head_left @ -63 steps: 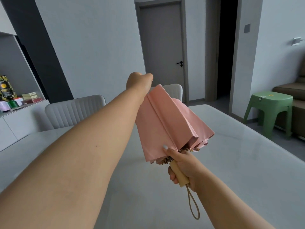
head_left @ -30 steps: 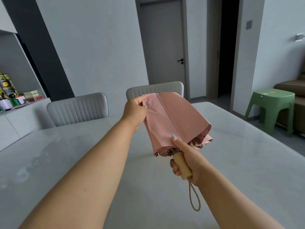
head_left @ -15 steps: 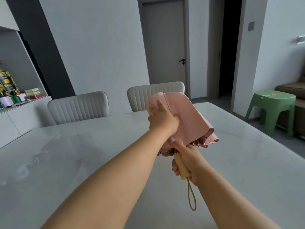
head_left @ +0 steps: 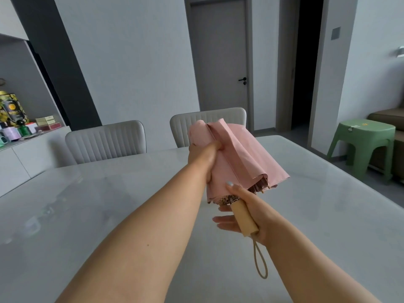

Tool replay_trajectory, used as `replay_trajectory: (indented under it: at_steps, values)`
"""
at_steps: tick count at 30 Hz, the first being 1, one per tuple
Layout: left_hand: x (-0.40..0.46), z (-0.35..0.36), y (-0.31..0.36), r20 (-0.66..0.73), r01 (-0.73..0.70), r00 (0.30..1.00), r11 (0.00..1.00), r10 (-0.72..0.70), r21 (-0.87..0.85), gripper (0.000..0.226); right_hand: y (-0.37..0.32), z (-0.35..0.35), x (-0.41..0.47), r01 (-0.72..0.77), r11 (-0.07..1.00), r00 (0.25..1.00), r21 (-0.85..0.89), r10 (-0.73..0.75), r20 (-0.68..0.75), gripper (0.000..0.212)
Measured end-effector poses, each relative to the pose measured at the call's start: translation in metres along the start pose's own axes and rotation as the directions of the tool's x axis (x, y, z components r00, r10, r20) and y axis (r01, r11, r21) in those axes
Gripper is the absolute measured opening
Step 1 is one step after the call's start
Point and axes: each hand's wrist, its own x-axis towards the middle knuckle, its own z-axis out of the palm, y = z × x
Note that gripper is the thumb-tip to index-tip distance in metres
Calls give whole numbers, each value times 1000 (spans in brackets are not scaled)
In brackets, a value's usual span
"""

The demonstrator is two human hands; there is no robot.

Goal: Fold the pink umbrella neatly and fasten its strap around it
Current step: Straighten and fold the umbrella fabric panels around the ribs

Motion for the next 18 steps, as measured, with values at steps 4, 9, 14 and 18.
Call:
replay_trajectory:
  at_steps: [4,9,14,18]
  values:
    - [4,3,-6,4,27,1000,999,-27,-42,99,1,0,2,-91,973,983,214,54,173,83]
    - [6,4,-12,37,44,998,997,-42,-56,98,-3,0,-1,-162,897,943,411,19,331,72]
    - [4,4,-11,77,50,996,999,-48,-22,101,-5,-5,0,-179,882,933,437,11,360,70]
    - [11,2,-10,138,66,988,997,-69,25,104,-6,0,-5,-78,950,959,302,-10,282,38]
